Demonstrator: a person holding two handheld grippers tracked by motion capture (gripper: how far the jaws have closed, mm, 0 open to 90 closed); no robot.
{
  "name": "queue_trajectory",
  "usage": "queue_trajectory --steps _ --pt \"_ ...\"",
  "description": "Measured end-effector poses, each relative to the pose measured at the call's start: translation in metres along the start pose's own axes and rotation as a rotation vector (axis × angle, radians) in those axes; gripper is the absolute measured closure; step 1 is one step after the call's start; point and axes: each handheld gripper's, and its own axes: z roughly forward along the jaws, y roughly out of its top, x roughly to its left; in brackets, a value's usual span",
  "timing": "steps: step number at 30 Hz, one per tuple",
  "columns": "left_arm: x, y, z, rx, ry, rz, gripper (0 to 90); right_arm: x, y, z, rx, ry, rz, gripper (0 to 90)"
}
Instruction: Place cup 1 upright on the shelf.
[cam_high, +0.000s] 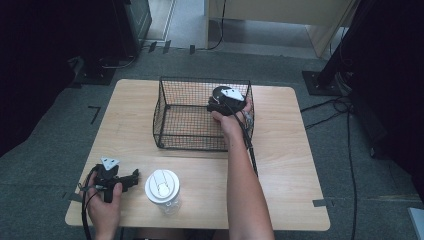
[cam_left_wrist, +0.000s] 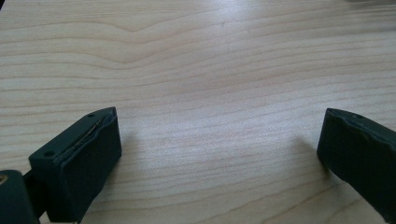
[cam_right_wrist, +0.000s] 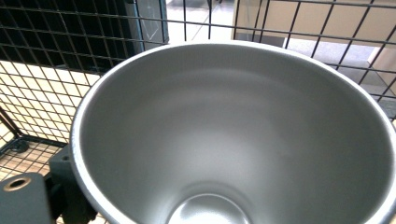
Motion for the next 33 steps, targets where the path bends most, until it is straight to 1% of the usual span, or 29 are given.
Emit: queue_trajectory --steps 2,3,4,6,7,8,9,10,12,14,17,18,21,24,26,29,33 --pt "0.0 0.0 0.0 0.0 0.0 0.001 0.4 0.001 0.0 -0.001 0.001 0.004 0.009 5.0" --pt "0.0 0.0 0.0 0.0 0.0 0.001 0.4 0.002 0.001 -0.001 -0.003 -0.001 0.02 1.4" --pt "0.0 0.0 0.0 0.0 0.0 0.001 0.4 0.003 0.002 -0.002 -0.009 -0.017 0.031 0.0" --pt "0.0 0.0 0.0 0.0 0.0 0.0 0.4 0.005 0.002 -0.002 -0.015 -0.026 0.031 0.0" --pt "0.0 0.0 0.0 0.0 0.0 0.001 0.4 0.007 0.003 -0.004 -0.04 -0.022 0.022 0.0" --pt "0.0 0.0 0.0 0.0 0.0 0.001 0.4 0.007 0.003 -0.004 -0.04 -0.022 0.022 0.0" --pt "0.0 0.0 0.0 0.0 0.0 0.001 0.4 0.008 0.004 -0.006 -0.05 -0.023 0.015 0.0" --pt "0.0 0.0 0.0 0.0 0.0 0.0 0.4 0.01 0.006 -0.008 -0.067 -0.025 0.019 0.0" --pt "0.0 0.0 0.0 0.0 0.0 0.001 0.4 0.01 0.006 -0.008 -0.067 -0.026 0.029 0.0" --pt "0.0 0.0 0.0 0.0 0.0 0.001 0.4 0.01 0.006 -0.009 -0.066 -0.025 0.029 0.0" --pt "0.0 0.0 0.0 0.0 0.0 0.001 0.4 0.01 0.008 -0.011 -0.078 -0.03 0.026 0.0" --pt "0.0 0.0 0.0 0.0 0.0 0.001 0.4 0.011 0.01 -0.013 -0.092 -0.035 0.024 0.0" --pt "0.0 0.0 0.0 0.0 0.0 0.001 0.4 0.011 0.012 -0.014 -0.098 -0.036 0.019 0.0" --pt "0.0 0.0 0.0 0.0 0.0 0.001 0.4 0.011 0.016 -0.019 -0.128 -0.047 0.025 0.0" --pt "0.0 0.0 0.0 0.0 0.0 0.001 0.4 0.01 0.017 -0.02 -0.131 -0.046 0.024 0.0" --pt "0.0 0.0 0.0 0.0 0.0 0.001 0.4 0.01 0.022 -0.026 -0.155 -0.04 0.02 0.0" --pt "0.0 0.0 0.0 0.0 0.0 0.001 0.4 0.012 0.03 -0.032 -0.179 -0.02 0.021 0.0"
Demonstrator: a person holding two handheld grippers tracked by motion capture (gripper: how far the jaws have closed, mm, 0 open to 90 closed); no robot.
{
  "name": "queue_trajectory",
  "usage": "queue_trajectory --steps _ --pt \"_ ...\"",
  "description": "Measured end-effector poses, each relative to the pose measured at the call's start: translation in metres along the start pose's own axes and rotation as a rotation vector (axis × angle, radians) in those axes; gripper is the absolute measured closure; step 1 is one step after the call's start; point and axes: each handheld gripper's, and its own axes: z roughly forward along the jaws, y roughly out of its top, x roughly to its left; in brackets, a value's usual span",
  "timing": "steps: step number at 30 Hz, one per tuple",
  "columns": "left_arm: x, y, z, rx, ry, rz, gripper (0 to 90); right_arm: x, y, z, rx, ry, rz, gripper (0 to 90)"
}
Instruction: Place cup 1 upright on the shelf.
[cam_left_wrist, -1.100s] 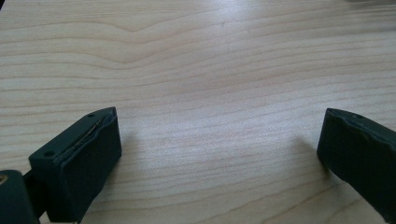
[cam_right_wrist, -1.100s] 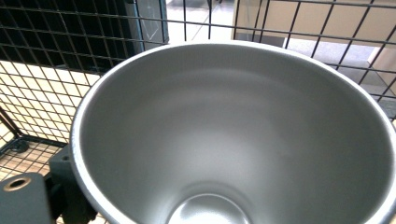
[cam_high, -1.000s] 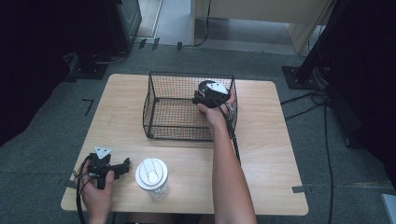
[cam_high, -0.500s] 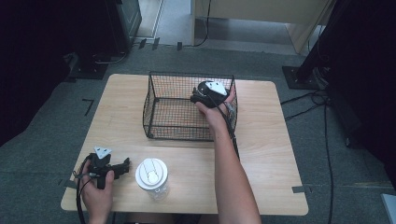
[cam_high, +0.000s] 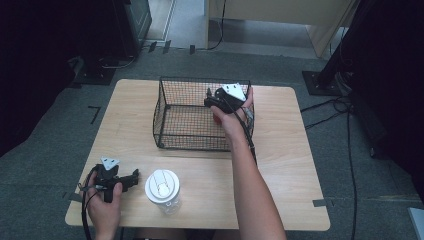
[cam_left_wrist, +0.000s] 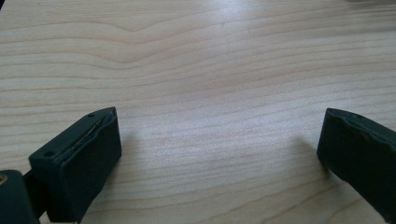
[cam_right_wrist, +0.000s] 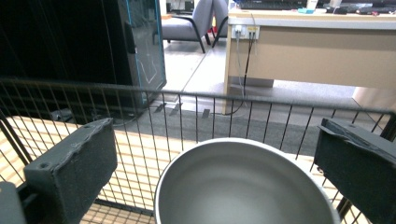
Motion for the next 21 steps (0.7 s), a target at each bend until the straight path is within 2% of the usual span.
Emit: queue_trajectory --steps 9,21 --pt "0.0 0.0 0.0 0.0 0.0 0.0 0.4 0.001 0.02 -0.018 -0.052 0.017 -0.008 0.0" --pt "0.0 0.0 0.0 -0.001 0.0 0.0 0.4 0.003 0.036 -0.062 -0.114 0.062 -0.017 0.0"
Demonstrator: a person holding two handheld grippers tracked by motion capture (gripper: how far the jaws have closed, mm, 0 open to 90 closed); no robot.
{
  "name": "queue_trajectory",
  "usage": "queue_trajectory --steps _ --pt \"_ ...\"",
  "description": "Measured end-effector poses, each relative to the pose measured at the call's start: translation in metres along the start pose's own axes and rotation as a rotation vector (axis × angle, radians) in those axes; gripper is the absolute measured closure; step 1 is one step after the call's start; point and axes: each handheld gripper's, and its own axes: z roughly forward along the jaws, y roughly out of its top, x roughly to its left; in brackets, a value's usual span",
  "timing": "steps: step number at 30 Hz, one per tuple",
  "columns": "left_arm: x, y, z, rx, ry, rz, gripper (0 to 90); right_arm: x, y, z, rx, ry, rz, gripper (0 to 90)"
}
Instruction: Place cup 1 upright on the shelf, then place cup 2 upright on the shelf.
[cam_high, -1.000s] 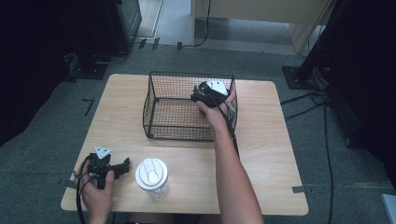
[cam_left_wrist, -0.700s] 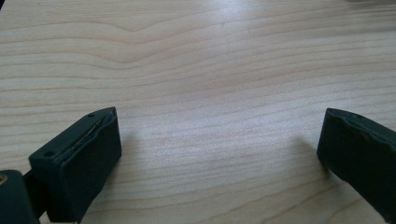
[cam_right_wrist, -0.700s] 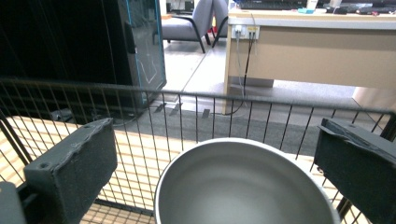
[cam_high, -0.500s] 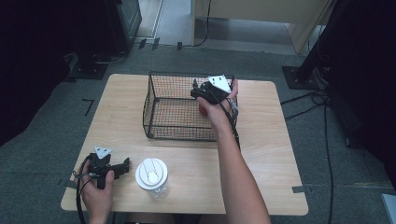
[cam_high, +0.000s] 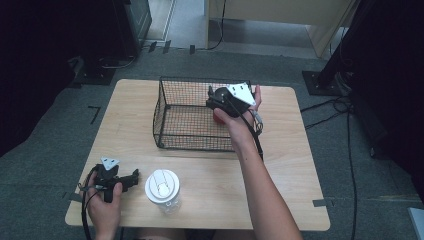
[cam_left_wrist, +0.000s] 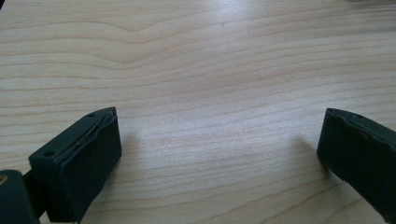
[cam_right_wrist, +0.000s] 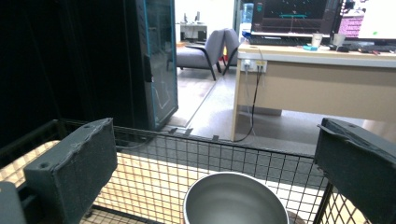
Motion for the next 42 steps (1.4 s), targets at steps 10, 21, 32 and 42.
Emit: queue_trajectory --steps 10,21,32,42 --pt "0.0 0.0 0.0 0.0 0.0 0.0 0.4 0.006 0.0 -0.039 -0.022 0.049 -0.044 0.0" --pt "0.0 0.0 0.0 0.0 0.0 0.0 0.4 0.006 -0.013 -0.09 -0.039 0.111 -0.046 0.0" --pt "0.0 0.0 0.0 0.0 0.0 0.0 0.4 0.016 -0.038 -0.14 -0.049 0.2 -0.098 0.0" --pt "0.0 0.0 0.0 0.0 0.0 0.0 0.4 0.036 -0.069 -0.173 -0.04 0.314 -0.102 0.0"
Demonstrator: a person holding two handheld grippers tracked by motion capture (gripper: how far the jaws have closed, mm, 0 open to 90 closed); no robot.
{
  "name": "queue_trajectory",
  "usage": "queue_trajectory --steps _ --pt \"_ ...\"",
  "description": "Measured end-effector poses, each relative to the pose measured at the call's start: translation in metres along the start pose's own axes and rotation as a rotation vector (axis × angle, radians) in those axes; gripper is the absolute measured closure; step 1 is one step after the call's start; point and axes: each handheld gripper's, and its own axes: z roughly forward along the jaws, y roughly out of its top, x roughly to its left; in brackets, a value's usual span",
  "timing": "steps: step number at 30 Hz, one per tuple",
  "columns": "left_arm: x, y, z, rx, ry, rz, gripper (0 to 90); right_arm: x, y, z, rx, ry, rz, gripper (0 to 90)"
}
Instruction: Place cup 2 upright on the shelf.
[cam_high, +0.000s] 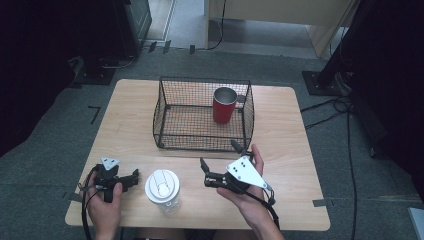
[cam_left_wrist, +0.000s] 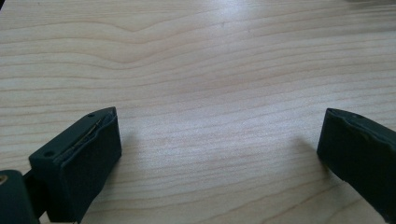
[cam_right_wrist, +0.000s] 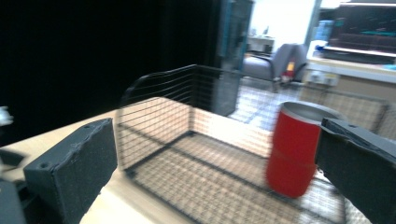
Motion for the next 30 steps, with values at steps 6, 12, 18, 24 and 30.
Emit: queue_trajectory --steps 6,12,18,24,30 --pt "0.0 0.0 0.0 0.0 0.0 0.0 0.4 0.016 -0.015 -0.007 0.012 0.07 -0.012 0.0" --pt "0.0 0.0 0.0 0.0 0.0 0.0 0.4 0.032 -0.032 -0.013 0.044 0.129 -0.021 0.0" --pt "0.0 0.0 0.0 0.0 0.0 0.0 0.4 0.045 -0.048 -0.017 0.079 0.172 0.001 0.0" --pt "0.0 0.0 0.0 0.0 0.0 0.0 0.4 0.06 -0.058 -0.019 0.108 0.234 0.017 0.0" --pt "0.0 0.0 0.0 0.0 0.0 0.0 0.4 0.074 -0.058 -0.017 0.098 0.303 0.053 0.0"
